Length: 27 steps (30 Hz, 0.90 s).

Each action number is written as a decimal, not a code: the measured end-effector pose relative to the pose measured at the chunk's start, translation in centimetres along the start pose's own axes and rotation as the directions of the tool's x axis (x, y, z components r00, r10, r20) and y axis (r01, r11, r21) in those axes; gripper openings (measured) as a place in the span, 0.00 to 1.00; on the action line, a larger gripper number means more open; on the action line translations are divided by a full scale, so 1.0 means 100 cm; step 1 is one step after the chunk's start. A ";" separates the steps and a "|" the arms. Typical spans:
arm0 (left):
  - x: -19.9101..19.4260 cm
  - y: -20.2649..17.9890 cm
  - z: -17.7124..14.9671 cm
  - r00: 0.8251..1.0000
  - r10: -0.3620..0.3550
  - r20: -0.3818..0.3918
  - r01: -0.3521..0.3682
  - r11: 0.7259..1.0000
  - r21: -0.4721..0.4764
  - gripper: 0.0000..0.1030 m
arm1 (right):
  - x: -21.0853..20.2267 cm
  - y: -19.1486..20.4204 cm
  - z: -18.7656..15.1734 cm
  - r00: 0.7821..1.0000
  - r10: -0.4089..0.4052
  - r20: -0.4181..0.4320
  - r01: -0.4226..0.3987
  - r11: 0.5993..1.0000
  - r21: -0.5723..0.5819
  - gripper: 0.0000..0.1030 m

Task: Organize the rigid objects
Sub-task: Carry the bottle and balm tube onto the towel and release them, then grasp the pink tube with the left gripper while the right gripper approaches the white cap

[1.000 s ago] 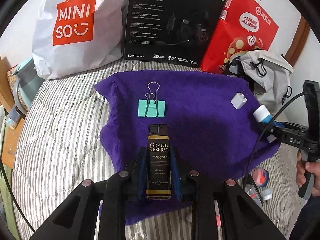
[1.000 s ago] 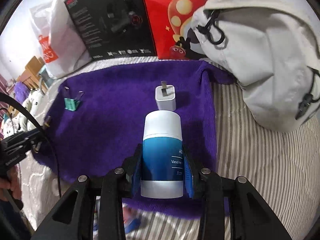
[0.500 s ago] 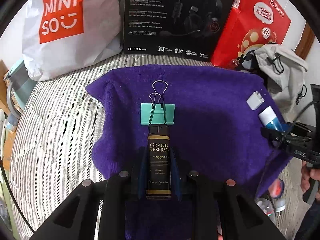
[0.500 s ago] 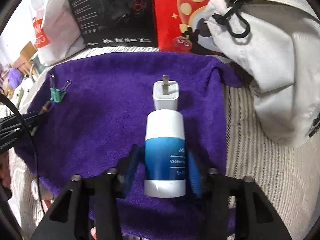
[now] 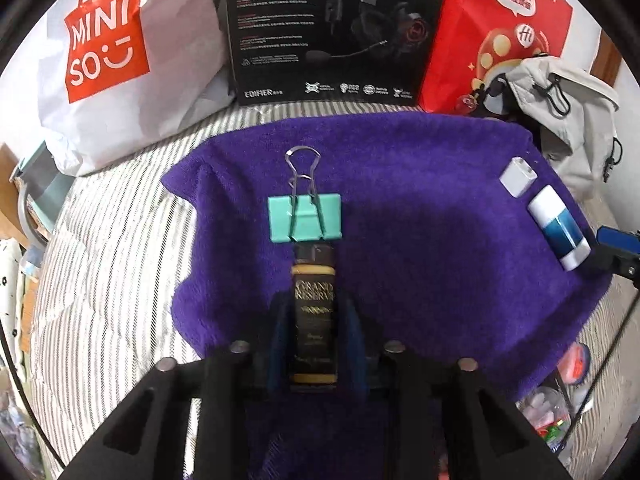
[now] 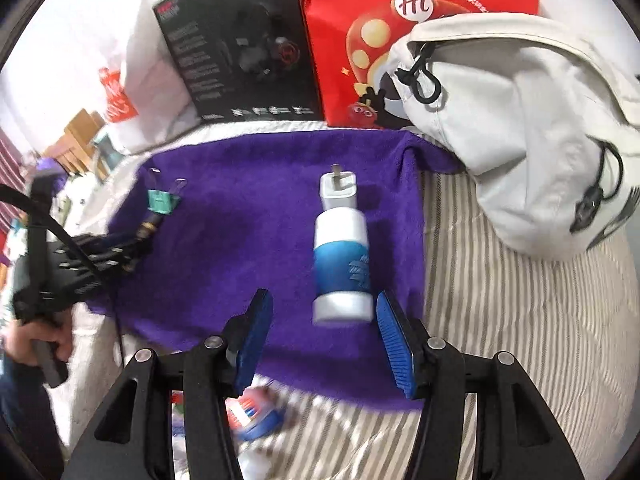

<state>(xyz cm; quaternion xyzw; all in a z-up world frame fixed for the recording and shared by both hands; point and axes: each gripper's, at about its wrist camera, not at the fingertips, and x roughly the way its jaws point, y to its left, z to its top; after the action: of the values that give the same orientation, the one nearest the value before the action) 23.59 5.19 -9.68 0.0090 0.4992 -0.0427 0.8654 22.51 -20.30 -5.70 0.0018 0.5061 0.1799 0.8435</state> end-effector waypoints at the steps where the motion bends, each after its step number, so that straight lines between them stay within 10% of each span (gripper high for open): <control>1: -0.001 -0.001 -0.001 1.000 -0.014 -0.006 0.014 1.000 0.001 0.39 | -0.006 0.001 -0.004 1.000 0.011 0.002 -0.011 1.000 0.007 0.53; 10: -0.049 -0.005 -0.017 0.999 0.050 0.014 -0.050 0.998 -0.048 0.42 | -0.050 0.003 -0.037 0.999 0.016 0.038 -0.016 1.000 0.011 0.55; 27: -0.076 -0.046 -0.108 0.999 -0.052 -0.004 0.050 0.981 -0.189 0.53 | -0.087 0.004 -0.114 0.999 0.000 0.037 -0.002 0.999 0.054 0.56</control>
<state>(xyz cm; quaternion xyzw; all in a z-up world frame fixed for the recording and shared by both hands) 10.07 1.72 -8.39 -0.0858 0.5048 -0.0175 0.8588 8.93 -24.59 -3.73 0.0280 0.4951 0.1666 0.8523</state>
